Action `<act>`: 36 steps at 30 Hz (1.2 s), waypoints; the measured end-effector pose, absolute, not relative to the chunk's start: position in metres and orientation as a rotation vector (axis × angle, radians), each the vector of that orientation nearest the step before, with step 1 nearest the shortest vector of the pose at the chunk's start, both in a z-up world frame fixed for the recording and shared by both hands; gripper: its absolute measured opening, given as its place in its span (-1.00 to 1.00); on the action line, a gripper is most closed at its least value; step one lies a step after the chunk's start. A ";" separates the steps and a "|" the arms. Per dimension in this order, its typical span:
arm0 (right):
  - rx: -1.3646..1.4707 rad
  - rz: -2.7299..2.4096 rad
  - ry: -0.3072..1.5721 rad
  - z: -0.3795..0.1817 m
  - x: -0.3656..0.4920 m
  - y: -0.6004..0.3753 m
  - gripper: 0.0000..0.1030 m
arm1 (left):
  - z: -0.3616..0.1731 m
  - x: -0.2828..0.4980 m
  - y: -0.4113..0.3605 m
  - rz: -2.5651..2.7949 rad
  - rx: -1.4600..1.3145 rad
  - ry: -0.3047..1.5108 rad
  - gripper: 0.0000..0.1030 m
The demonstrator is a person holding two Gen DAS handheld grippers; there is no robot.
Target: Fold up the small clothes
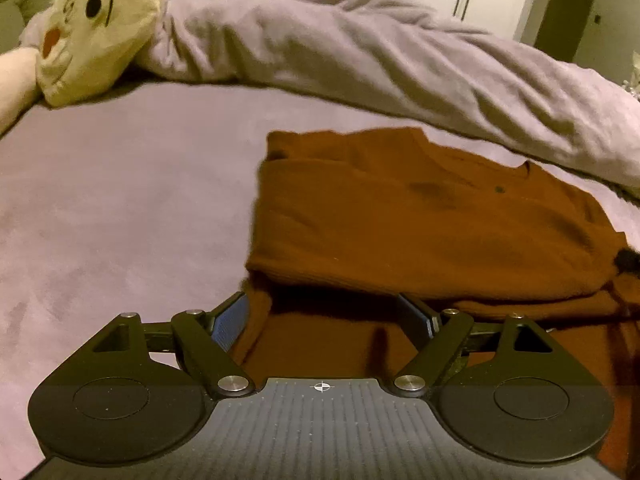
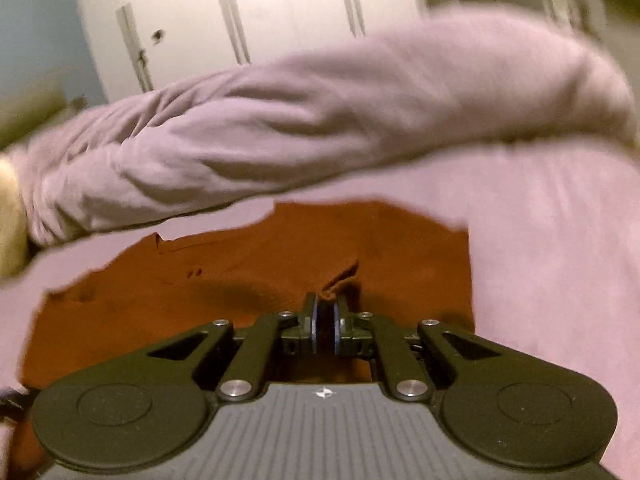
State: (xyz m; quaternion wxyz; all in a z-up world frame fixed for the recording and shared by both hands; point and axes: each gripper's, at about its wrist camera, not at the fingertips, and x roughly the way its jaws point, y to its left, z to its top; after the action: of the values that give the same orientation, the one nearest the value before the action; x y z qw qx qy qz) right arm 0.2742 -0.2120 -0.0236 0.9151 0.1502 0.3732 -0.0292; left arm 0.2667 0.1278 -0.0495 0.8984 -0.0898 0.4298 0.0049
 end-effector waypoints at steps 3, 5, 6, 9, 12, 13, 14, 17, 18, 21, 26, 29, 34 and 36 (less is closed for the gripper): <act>0.480 -0.027 0.812 -0.042 0.274 -0.230 -0.64 | -0.052 0.269 0.128 0.021 -0.184 0.902 0.66; 0.555 -0.008 0.808 -0.051 0.275 -0.233 -0.64 | -0.052 0.268 0.127 0.028 -0.167 0.906 0.67; 0.606 0.006 0.806 -0.057 0.275 -0.235 -0.64 | -0.053 0.269 0.126 0.031 -0.164 0.910 0.67; 0.634 -0.004 0.814 -0.067 0.283 -0.231 -0.85 | -0.054 0.271 0.127 0.048 -0.163 0.922 0.67; 0.491 0.012 0.772 -0.055 0.283 -0.217 -0.89 | -0.054 0.270 0.132 0.061 -0.174 0.922 0.67; 0.444 0.013 0.748 -0.049 0.282 -0.214 -0.90 | -0.053 0.270 0.133 0.071 -0.174 0.921 0.67; 0.397 0.006 0.729 -0.044 0.280 -0.210 -0.90 | -0.053 0.270 0.134 0.080 -0.174 0.920 0.67; 0.290 -0.032 0.691 -0.032 0.274 -0.209 -0.90 | -0.048 0.267 0.138 0.090 -0.194 0.902 0.67; 0.265 -0.051 0.681 -0.029 0.272 -0.210 -0.91 | -0.047 0.267 0.138 0.093 -0.191 0.899 0.67; 0.215 -0.114 0.677 -0.027 0.271 -0.217 -0.91 | -0.050 0.270 0.139 0.104 -0.171 0.913 0.67; 0.222 -0.135 0.716 -0.038 0.271 -0.230 -0.90 | -0.051 0.271 0.145 0.152 -0.186 0.924 0.67; 0.198 -0.136 0.700 -0.038 0.268 -0.230 -0.90 | -0.048 0.270 0.148 0.169 -0.174 0.917 0.67; 0.215 -0.122 0.793 -0.053 0.276 -0.237 -0.88 | -0.032 0.263 0.150 0.153 -0.215 0.881 0.71; 0.244 -0.133 0.768 -0.046 0.269 -0.242 -0.84 | -0.025 0.260 0.148 0.132 -0.212 0.851 0.81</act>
State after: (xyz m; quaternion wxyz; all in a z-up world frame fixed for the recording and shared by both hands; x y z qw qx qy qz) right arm 0.2689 -0.2423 -0.0457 0.9177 0.1187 0.3736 -0.0648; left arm 0.2600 0.1475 -0.0250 0.9033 -0.1027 0.4115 0.0640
